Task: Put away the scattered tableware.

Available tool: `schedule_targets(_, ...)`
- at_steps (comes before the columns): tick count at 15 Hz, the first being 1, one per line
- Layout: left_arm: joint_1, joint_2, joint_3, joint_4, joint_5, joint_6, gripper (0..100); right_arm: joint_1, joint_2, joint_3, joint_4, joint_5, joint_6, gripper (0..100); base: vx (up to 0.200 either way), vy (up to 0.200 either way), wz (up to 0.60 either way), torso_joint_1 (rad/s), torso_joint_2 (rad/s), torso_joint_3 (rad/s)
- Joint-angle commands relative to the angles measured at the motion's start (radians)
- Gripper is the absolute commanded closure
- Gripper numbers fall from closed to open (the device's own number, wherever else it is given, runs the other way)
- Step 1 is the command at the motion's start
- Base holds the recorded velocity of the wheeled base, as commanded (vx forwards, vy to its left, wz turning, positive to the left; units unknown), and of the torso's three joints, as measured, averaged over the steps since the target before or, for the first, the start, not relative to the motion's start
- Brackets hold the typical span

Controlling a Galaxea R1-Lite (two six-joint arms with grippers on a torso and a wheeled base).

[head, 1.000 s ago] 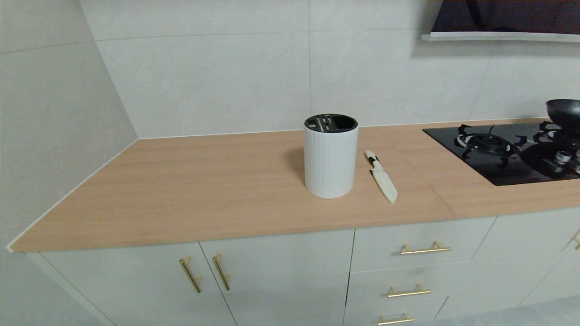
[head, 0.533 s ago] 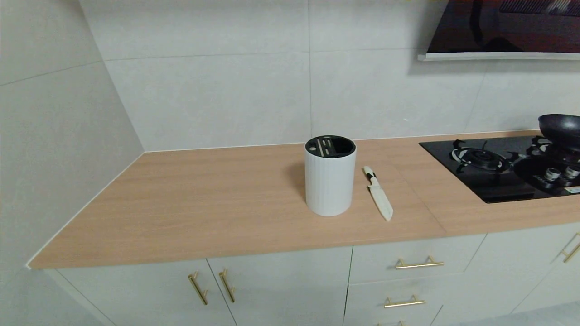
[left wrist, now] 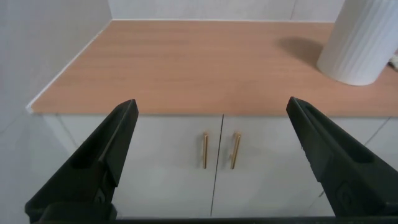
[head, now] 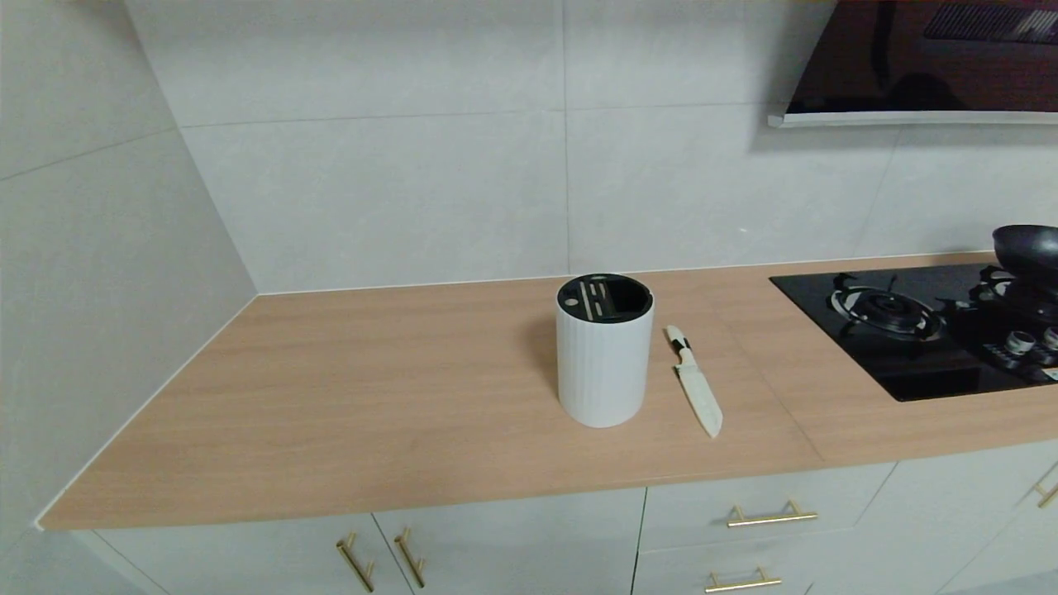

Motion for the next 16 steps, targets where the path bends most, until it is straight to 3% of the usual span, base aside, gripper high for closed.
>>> schedule_targets(1,0.0,0.0,0.0,-0.001,0.001,-0.001,0,0.0,0.0,0.0,0.0,0.0,-0.001,100,0.0,0.0,0.0,0.0,0.0,0.0)
schedule_targets(6,0.0,0.0,0.0,-0.001,0.001,0.001,0,0.0,0.0,0.0,0.0,0.0,-0.001,100,0.0,-0.16,0.0,0.0,0.0,0.002)
schedule_targets(12,0.0,0.0,0.0,-0.001,0.001,-0.001,0,0.0,0.0,0.0,0.0,-0.006,0.007,100,0.0,0.0,0.0,0.0,0.0,0.0)
schedule_targets(14,0.0,0.0,0.0,-0.001,0.001,0.001,0,0.0,0.0,0.0,0.0,-0.008,0.007,100,0.2,-0.2,0.0,0.005,0.0,-0.002)
schedule_targets(16,0.0,0.0,0.0,-0.001,0.001,0.001,0,0.0,0.0,0.0,0.0,-0.008,0.007,100,0.0,-0.1,0.0,-0.004,0.0,0.001)
